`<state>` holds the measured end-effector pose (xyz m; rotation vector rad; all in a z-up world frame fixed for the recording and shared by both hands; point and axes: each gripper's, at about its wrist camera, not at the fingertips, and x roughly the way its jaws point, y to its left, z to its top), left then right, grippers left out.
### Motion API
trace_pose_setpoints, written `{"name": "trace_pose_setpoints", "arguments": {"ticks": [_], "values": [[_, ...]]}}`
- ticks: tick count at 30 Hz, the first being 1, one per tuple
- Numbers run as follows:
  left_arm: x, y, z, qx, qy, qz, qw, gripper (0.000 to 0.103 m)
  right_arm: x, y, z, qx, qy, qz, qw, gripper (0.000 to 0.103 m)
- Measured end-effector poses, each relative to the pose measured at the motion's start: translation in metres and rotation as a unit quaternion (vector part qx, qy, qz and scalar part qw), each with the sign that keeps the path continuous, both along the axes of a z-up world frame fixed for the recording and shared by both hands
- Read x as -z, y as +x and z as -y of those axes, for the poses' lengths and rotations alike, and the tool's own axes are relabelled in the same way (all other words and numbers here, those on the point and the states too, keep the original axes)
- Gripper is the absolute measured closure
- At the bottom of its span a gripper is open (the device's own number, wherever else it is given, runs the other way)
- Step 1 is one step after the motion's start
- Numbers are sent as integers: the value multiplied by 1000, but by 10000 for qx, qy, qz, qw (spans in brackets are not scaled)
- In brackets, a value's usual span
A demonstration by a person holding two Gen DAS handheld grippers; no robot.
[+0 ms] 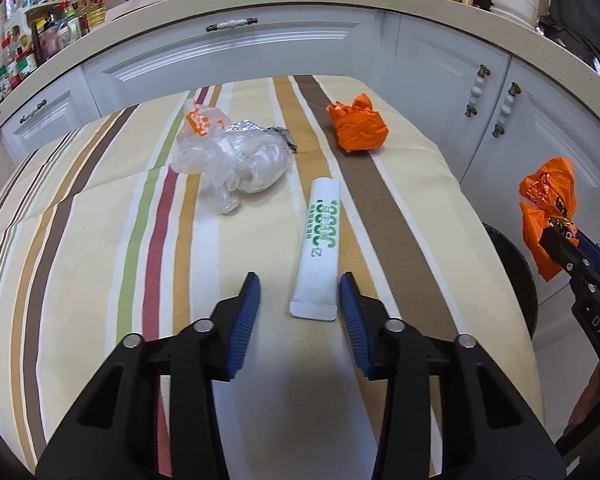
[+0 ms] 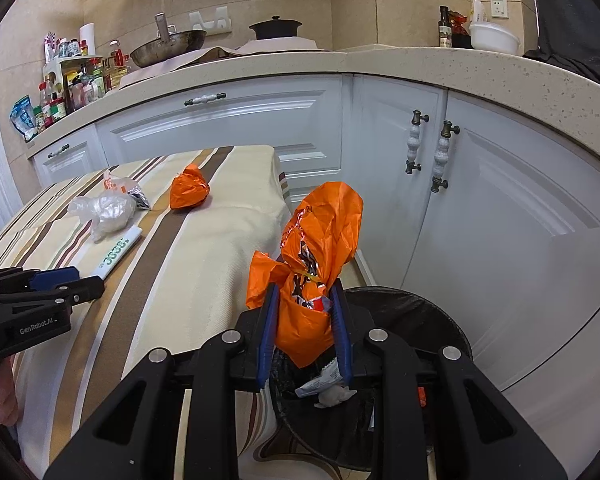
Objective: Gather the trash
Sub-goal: 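Carry the orange snack bag with the right tool over the bin, then grasp the green-lettered white tube with left tool while right tool holds orange bag over bin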
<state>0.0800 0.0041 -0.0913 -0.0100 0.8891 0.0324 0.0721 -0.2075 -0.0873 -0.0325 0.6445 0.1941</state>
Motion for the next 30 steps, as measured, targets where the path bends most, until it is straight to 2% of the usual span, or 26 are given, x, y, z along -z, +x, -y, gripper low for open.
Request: {"name": "trace_pose_setpoints", "arguments": {"ticks": [2, 14, 20, 25, 30], "values": [[0, 1, 3, 107, -18, 4, 9999, 80, -1, -1, 0, -3, -15, 11, 10000, 77], [-9, -9, 3, 99, 29, 167, 9998, 81, -6, -4, 3, 59, -45, 83, 9999, 77], [-29, -22, 12, 136, 214, 550, 9982, 81, -14, -9, 9, 186, -89, 178, 9996, 77], [-46, -29, 34, 407, 244, 840, 9953, 81, -19, -14, 19, 342, -140, 240, 9990, 77], [-51, -29, 65, 798, 242, 967, 9918, 81, -22, -21, 36, 602, -200, 283, 9976, 77]]}}
